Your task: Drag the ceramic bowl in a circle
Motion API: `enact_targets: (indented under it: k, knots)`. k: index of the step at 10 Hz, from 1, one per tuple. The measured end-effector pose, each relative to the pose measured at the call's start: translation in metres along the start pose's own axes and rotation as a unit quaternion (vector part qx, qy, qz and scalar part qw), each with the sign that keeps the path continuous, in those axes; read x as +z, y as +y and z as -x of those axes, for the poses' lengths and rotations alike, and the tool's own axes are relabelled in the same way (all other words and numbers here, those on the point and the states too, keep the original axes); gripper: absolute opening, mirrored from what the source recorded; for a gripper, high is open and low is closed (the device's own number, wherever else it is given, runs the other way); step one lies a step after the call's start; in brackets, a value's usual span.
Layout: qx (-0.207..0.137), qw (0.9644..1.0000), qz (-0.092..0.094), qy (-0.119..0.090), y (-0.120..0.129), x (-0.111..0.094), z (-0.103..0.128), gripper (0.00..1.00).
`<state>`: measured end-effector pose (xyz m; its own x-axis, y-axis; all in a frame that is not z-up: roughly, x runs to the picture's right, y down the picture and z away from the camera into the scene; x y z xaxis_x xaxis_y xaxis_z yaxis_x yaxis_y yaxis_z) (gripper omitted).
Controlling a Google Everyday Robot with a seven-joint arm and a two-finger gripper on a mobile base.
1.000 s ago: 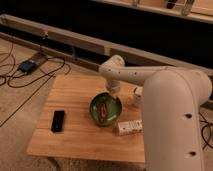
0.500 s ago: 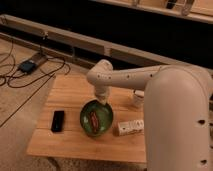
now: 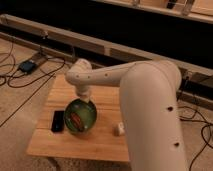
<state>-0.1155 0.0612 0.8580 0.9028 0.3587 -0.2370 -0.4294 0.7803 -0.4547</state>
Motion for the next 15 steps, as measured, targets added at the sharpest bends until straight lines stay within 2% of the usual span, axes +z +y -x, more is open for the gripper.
enact_targets:
  k: [2, 4, 7, 9, 11, 12, 15]
  knots:
    - [0.017, 0.9996, -0.018, -0.008, -0.027, 0.000, 0.033, 0.00]
    - [0.054, 0.9975, -0.042, -0.016, -0.073, -0.001, 0.051, 0.00]
    - [0.114, 0.9906, -0.073, -0.016, -0.144, -0.002, 0.042, 0.00]
    - [0.155, 0.9832, -0.096, -0.010, -0.194, -0.002, 0.015, 0.00]
    - [0.180, 0.9776, -0.109, 0.000, -0.225, 0.001, -0.017, 0.00]
    - [0.191, 0.9749, -0.115, 0.011, -0.238, 0.005, -0.043, 0.00]
    - [0.200, 0.9727, -0.110, 0.042, -0.244, 0.023, -0.106, 0.00]
